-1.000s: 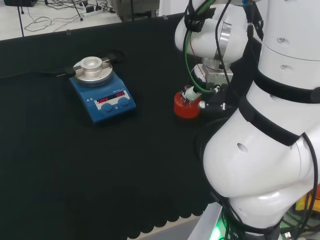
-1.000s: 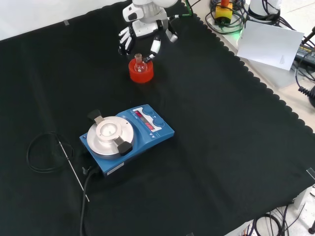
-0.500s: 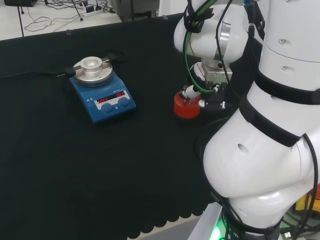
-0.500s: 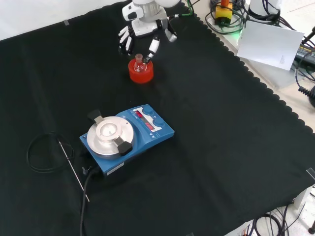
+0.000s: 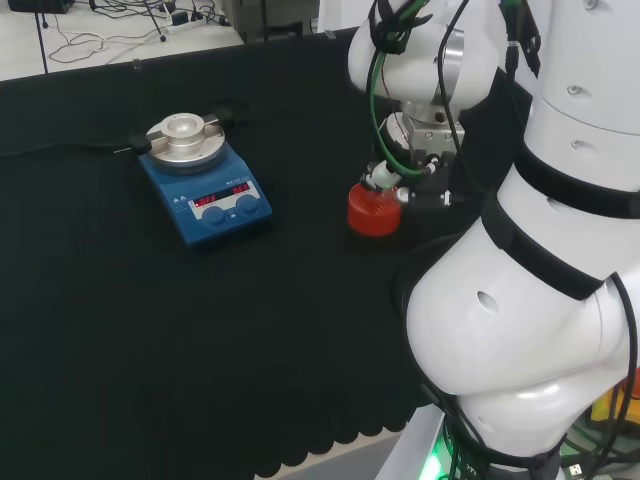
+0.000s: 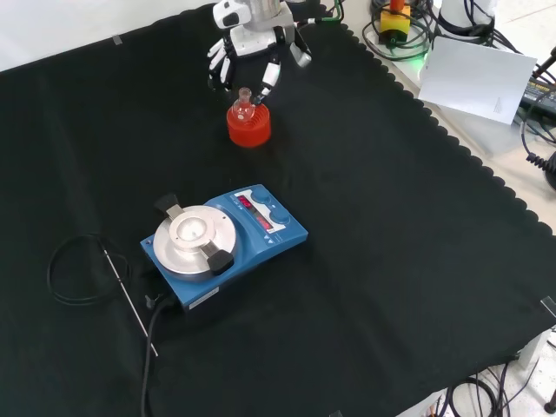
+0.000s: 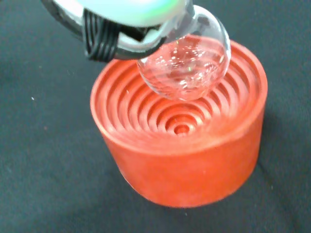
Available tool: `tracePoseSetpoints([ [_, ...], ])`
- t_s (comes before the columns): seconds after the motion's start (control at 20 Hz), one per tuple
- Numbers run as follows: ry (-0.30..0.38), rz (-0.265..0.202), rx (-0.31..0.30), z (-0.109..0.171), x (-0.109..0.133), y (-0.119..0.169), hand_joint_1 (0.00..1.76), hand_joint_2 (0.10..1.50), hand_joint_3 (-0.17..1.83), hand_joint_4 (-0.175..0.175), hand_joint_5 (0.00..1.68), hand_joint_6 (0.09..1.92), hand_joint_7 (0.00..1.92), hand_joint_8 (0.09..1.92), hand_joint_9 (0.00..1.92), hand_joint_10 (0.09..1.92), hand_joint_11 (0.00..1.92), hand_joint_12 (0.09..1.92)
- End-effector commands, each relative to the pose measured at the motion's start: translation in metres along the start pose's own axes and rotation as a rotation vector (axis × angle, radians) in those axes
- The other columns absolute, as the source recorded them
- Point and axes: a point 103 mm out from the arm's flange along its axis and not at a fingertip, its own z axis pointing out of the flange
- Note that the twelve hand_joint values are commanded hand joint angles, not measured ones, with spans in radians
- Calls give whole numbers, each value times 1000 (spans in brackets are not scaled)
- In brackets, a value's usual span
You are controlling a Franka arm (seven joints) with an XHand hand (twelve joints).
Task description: Pick up the round-bottom flask.
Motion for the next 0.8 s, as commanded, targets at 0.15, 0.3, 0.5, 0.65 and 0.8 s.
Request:
tracePoseSetpoints([
  [0.15, 0, -4, 39, -70, 14, 9, 1114, 662, 729, 131, 1185, 861, 619, 692, 788, 569, 491, 1306],
  [0.3, -14, -24, 45, -89, 25, 14, 1112, 661, 732, 141, 1183, 865, 621, 692, 792, 568, 504, 1301],
  [0.5, -33, -52, 63, -99, 43, 22, 1109, 660, 735, 155, 1181, 870, 623, 692, 795, 566, 515, 1295],
  [0.65, -39, -68, 73, -104, 59, 28, 1108, 660, 736, 158, 1181, 870, 623, 692, 796, 566, 516, 1294],
  [0.8, -48, -91, 83, -110, 76, 34, 1108, 660, 735, 160, 1180, 871, 622, 692, 796, 566, 517, 1294],
])
